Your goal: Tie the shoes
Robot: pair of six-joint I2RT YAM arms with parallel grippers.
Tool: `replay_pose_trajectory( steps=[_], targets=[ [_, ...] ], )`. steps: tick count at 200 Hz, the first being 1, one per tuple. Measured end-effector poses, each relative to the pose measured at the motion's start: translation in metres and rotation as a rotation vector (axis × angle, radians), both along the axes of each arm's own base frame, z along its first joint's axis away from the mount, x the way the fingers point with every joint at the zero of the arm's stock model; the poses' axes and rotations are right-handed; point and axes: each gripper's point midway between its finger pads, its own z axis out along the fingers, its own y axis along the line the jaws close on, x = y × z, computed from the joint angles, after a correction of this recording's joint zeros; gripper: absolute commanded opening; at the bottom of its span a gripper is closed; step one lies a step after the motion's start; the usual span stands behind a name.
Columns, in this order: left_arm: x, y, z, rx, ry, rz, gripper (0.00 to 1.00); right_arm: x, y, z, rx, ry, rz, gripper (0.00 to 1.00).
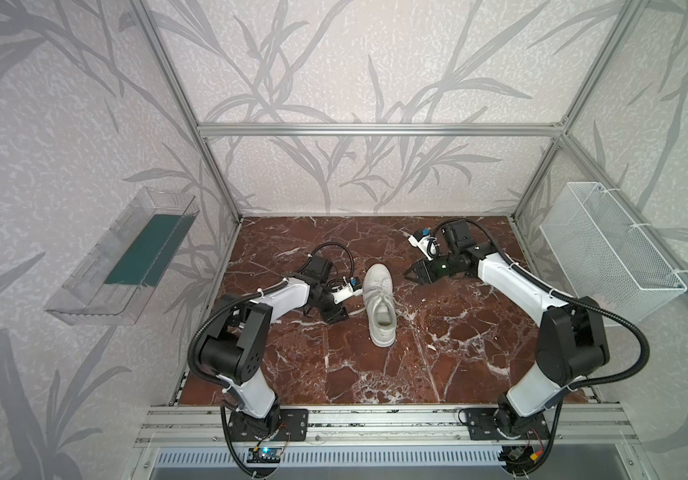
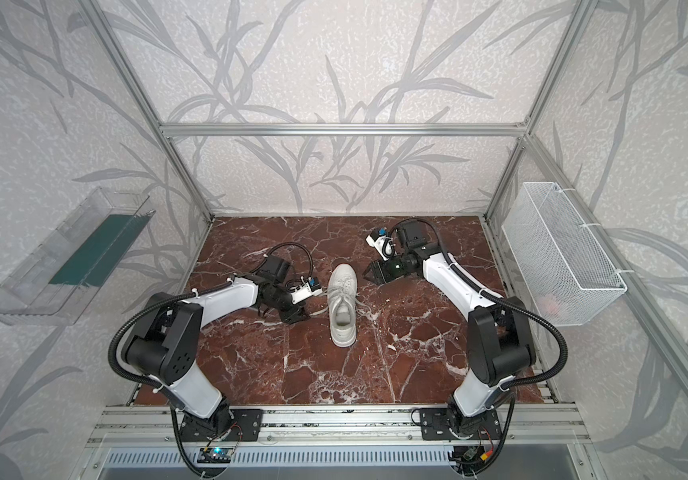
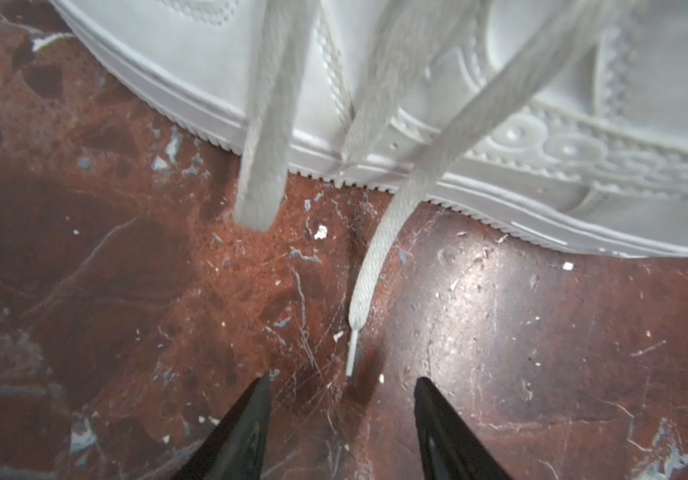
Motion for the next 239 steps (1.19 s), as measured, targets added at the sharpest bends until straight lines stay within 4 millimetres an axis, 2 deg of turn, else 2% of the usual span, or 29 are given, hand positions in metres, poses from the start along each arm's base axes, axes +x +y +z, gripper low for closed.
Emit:
replay_pose_trajectory(
  steps=[52,96,172,220,239],
  targets=[
    [-0.002,-0.011,-0.002,0.029,-0.001,-0.023,0.54,0.001,0.0,-0.006,-0.01,0.022,0.003,0.5],
    [-0.008,-0.017,-0.017,0.071,0.031,-0.02,0.45,0.004,0.001,-0.009,-0.016,0.03,0.008,0.5],
    [0.001,-0.017,-0.02,0.177,-0.038,0.012,0.3,0.003,0.0,-0.012,-0.029,0.029,0.015,0.49],
    [0.0,-0.021,-0.019,0.173,-0.076,0.032,0.26,0.004,-0.002,-0.014,-0.04,0.027,0.008,0.48],
    [-0.001,-0.021,-0.019,0.176,-0.075,0.033,0.18,0.004,-0.002,-0.014,-0.044,0.026,0.005,0.48]
  ],
)
